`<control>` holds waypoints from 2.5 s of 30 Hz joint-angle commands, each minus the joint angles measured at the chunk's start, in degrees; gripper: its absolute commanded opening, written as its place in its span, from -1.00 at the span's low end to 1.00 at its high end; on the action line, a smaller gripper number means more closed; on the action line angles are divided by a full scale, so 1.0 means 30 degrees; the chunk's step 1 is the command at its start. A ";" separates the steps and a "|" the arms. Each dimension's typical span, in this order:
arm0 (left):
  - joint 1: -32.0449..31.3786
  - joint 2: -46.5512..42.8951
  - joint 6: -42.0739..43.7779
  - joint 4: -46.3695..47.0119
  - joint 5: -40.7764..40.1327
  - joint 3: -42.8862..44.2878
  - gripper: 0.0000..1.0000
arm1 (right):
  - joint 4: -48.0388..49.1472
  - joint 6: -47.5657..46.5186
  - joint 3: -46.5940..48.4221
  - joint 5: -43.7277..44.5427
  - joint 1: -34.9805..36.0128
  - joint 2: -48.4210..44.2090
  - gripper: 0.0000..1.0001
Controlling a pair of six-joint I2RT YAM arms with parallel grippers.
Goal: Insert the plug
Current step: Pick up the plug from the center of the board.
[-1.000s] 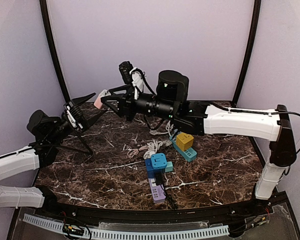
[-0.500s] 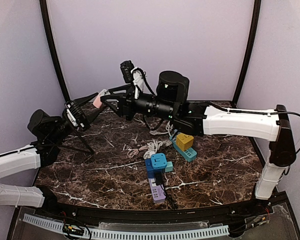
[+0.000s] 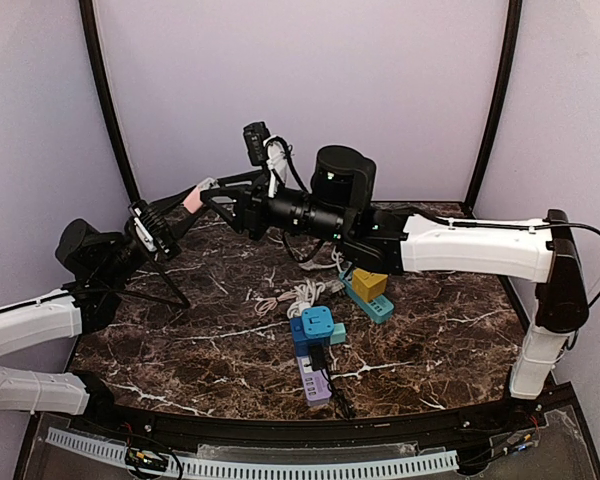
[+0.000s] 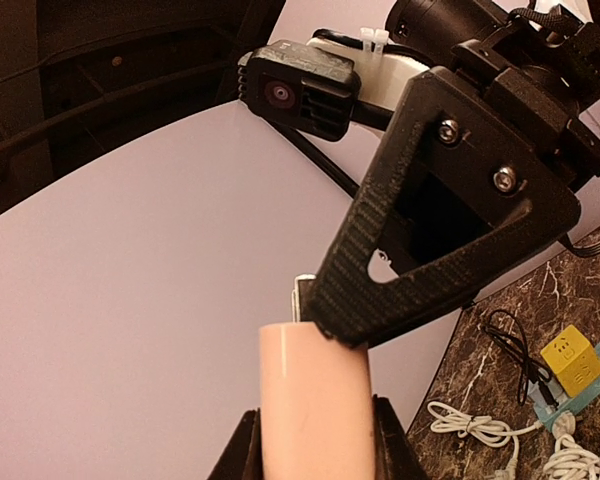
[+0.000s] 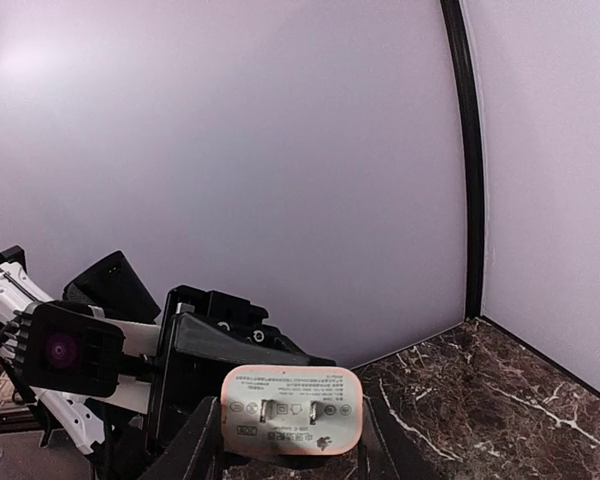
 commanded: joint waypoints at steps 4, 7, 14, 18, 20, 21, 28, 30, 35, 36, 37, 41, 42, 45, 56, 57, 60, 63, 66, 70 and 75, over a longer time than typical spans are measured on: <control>-0.0110 -0.0977 -0.0614 -0.1240 0.0527 0.0067 -0.99 | -0.1052 0.0343 -0.0300 -0.0390 -0.0074 -0.0054 -0.10; -0.0107 -0.1660 -0.1613 -0.3623 0.0769 0.0258 -0.99 | -0.2365 -0.0592 -0.0276 -0.0312 -0.0276 -0.0779 0.31; -0.0081 -0.2942 -0.4441 -0.9329 0.2676 0.0604 -0.99 | -0.4329 -0.3570 -0.0875 -0.2383 -0.0560 -0.2516 0.83; -0.0074 -0.2934 -0.5252 -1.2386 0.3732 0.1248 -0.99 | -0.7295 -0.6952 -0.0585 -0.4455 -0.0691 -0.3391 0.80; -0.0069 -0.2907 -0.5418 -1.3834 0.4714 0.1577 -0.99 | -0.9862 -0.8972 0.0095 -0.5235 -0.0679 -0.3431 0.76; -0.0075 -0.2903 -0.5522 -1.4233 0.5031 0.1674 -0.99 | -1.1190 -0.9746 0.0403 -0.5166 -0.0666 -0.3367 0.73; -0.0077 -0.2252 -0.7184 -1.6740 0.6965 0.2635 -0.99 | -1.4588 -1.2181 0.2401 -0.5036 -0.0304 -0.1648 0.59; -0.0081 -0.2107 -0.7388 -1.6807 0.7077 0.2714 -0.99 | -1.4617 -1.2178 0.2858 -0.5002 -0.0232 -0.1095 0.56; -0.0081 -0.1759 -0.7109 -1.7173 0.7285 0.2977 -0.99 | -1.4447 -1.1853 0.3537 -0.4763 -0.0208 -0.0183 0.33; -0.0081 -0.1728 -0.7014 -1.7177 0.7312 0.2989 -0.99 | -1.4387 -1.1813 0.3569 -0.4582 -0.0205 -0.0064 0.31; -0.0081 -0.1690 -0.6962 -1.7179 0.7370 0.3035 -0.99 | -1.4368 -1.1790 0.3573 -0.4420 -0.0215 0.0046 0.28; -0.0081 -0.1554 -0.6932 -1.7101 0.7467 0.3110 -0.99 | -1.4318 -1.1775 0.3614 -0.4217 -0.0220 0.0311 -0.02; -0.0081 -0.1538 -0.6923 -1.7097 0.7462 0.3100 -0.99 | -1.4323 -1.1789 0.3589 -0.4158 -0.0242 0.0306 -0.14; -0.0081 -0.1544 -0.6816 -1.7118 0.7543 0.3068 -0.99 | -1.4261 -1.1764 0.3390 -0.4140 -0.0242 0.0224 -0.37; -0.0081 -0.1963 -0.7863 -1.5573 0.6120 0.2725 -0.13 | -1.3150 -1.0379 0.3196 -0.4516 -0.0667 -0.0205 -1.00; -0.0066 -0.2138 -0.8426 -1.5102 0.5793 0.2585 0.11 | -1.2397 -0.9974 0.2999 -0.4500 -0.0814 -0.0506 -1.00; -0.0028 -0.2623 -0.9456 -1.2869 0.4899 0.2215 0.67 | -0.7924 -0.8202 0.1285 -0.4658 -0.1224 -0.1833 -1.00; 0.0168 -0.2149 -1.0805 -1.1912 0.4889 0.2840 0.74 | -0.1578 -0.5980 -0.1398 -0.4569 -0.1560 -0.3123 -1.00; 0.0638 -0.1458 -1.3255 -1.0033 0.5983 0.3851 0.65 | 0.2566 -0.5010 -0.2603 -0.4498 -0.1500 -0.3346 -1.00; 0.0709 -0.0196 -1.6443 -0.6344 0.7756 0.4825 0.40 | 0.6315 -0.4626 -0.3245 -0.4041 -0.1329 -0.2826 -1.00; 0.0711 0.0997 -1.8488 -0.3544 0.7767 0.6166 0.25 | 0.7521 -0.4800 -0.3112 -0.4441 -0.1304 -0.2390 -1.00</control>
